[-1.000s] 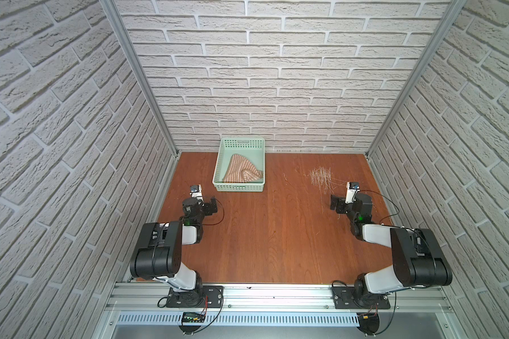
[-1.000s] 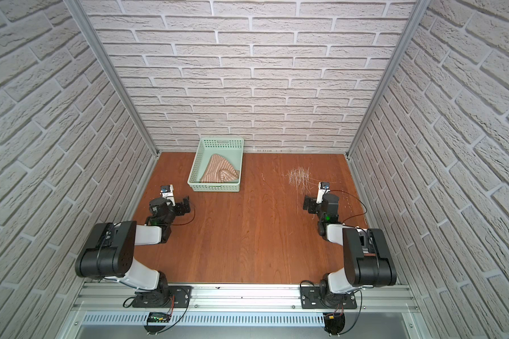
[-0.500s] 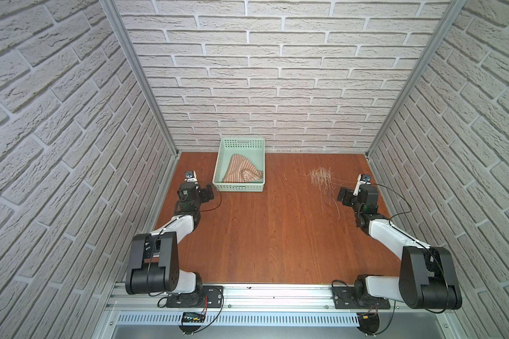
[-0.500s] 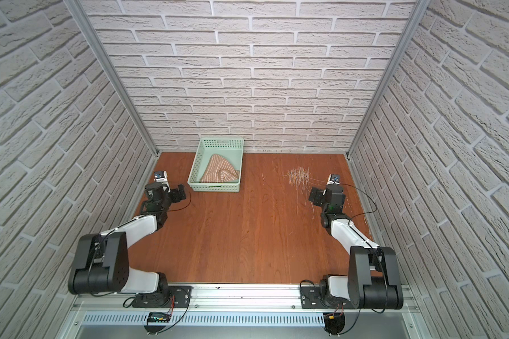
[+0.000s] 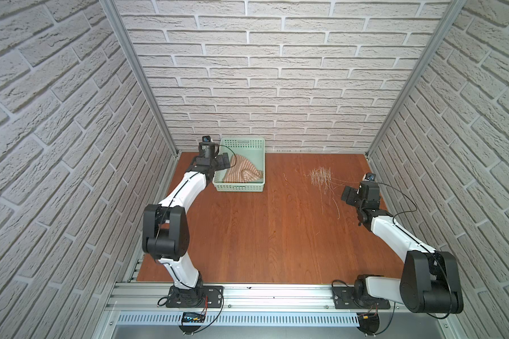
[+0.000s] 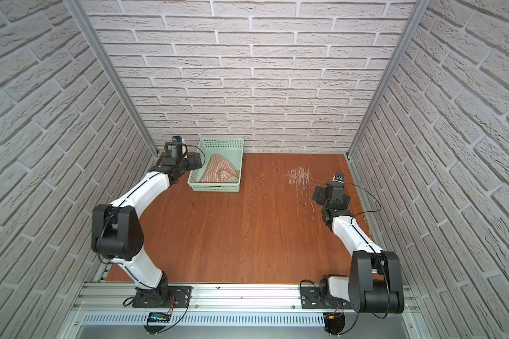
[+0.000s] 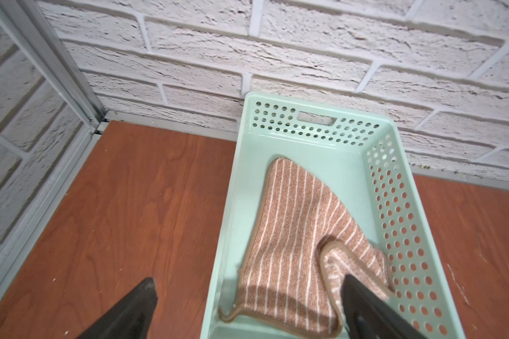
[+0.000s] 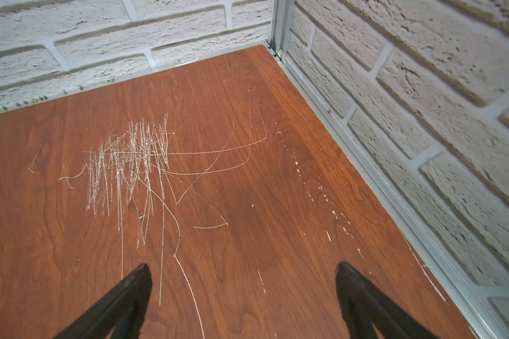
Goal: Fold the square dishcloth
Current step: Pick up the cleaning item from the bin.
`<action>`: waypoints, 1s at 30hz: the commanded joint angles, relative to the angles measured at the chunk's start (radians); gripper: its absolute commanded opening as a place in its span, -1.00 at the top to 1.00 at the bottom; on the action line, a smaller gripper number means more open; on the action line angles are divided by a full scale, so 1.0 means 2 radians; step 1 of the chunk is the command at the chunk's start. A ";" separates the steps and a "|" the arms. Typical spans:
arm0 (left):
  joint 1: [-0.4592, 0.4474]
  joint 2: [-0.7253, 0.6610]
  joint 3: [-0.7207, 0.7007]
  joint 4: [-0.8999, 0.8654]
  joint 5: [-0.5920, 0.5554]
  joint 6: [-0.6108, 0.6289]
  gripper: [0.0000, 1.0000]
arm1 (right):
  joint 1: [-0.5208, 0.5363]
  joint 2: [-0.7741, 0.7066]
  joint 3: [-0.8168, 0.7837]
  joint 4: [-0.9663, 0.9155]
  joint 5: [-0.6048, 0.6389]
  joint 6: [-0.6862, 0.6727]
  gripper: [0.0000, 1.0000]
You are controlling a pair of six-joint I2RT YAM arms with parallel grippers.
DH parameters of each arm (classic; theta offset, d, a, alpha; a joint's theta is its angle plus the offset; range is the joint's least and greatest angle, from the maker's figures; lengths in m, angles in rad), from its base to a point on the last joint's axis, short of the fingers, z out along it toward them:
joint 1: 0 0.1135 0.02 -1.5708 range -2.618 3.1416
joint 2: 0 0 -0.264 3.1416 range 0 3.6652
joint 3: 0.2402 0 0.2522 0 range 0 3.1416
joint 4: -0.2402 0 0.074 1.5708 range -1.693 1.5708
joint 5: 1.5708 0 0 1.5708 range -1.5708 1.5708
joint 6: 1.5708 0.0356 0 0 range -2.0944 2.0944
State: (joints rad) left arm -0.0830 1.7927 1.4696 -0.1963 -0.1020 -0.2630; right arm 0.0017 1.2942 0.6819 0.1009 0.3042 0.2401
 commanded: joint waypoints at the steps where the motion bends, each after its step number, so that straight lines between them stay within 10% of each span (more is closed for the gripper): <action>1: -0.014 0.061 0.074 -0.113 0.019 -0.013 -0.96 | 0.001 -0.010 0.013 -0.011 0.013 0.009 -0.99; 12: -0.060 0.252 0.320 -0.285 0.001 -0.020 -0.96 | 0.001 -0.014 0.008 -0.010 0.006 0.010 -0.99; 30: -0.070 0.369 0.440 -0.358 -0.039 -0.042 -0.94 | 0.001 -0.014 0.006 -0.008 -0.010 0.019 -0.99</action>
State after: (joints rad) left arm -0.2230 2.4935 2.3119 -0.8719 -0.1593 -0.3393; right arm 0.0017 1.2888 0.6849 0.0662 0.2916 0.2630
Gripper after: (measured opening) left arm 0.973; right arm 0.992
